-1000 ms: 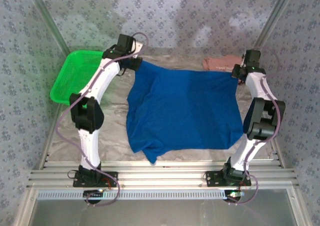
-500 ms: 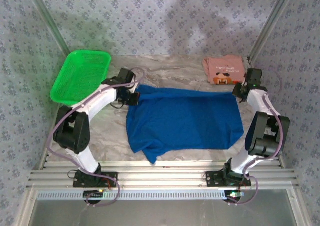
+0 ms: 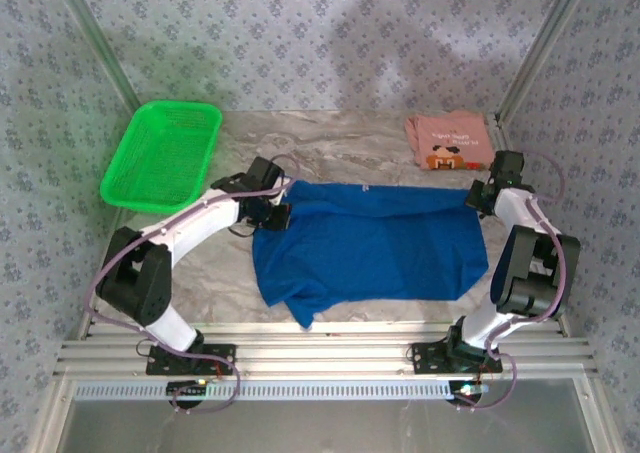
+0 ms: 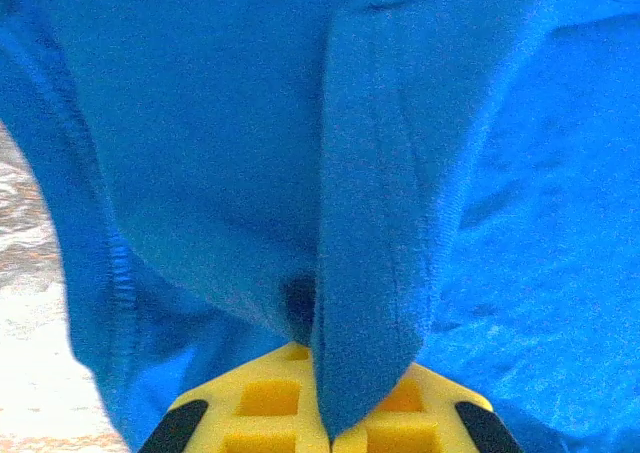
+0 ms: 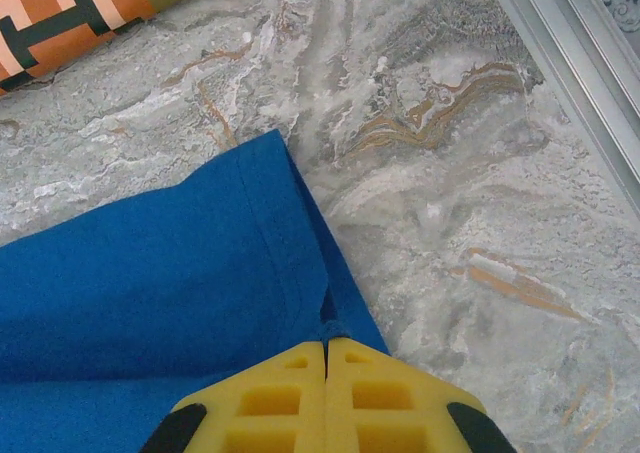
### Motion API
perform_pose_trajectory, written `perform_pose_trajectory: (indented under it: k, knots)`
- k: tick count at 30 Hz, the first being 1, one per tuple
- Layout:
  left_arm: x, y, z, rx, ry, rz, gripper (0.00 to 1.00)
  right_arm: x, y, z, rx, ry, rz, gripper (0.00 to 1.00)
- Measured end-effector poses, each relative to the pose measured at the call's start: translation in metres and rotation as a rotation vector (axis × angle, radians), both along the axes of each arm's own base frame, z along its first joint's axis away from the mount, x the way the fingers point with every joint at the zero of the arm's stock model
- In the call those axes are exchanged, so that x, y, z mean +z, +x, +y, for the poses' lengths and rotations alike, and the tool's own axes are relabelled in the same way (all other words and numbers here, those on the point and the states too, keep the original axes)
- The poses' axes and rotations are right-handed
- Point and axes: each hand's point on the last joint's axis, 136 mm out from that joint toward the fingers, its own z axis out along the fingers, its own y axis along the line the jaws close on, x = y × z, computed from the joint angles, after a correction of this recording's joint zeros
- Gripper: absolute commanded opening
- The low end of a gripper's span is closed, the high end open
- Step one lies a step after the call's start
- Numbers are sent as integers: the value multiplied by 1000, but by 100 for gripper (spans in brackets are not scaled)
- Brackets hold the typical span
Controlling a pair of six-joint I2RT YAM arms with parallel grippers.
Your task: Fold and stack the t-shirts
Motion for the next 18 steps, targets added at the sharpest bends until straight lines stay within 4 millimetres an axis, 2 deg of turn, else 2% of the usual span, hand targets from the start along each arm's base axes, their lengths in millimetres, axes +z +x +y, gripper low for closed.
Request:
perform_pose_trajectory:
  k: [10,18]
  knots:
    - [-15,-23,5,-1,21,56,0,-8,-1,-2,-11,7,21,0]
    - [-8,-30,-1,-15,-1,52,0,-10,-2,-4,-19,2,27,0]
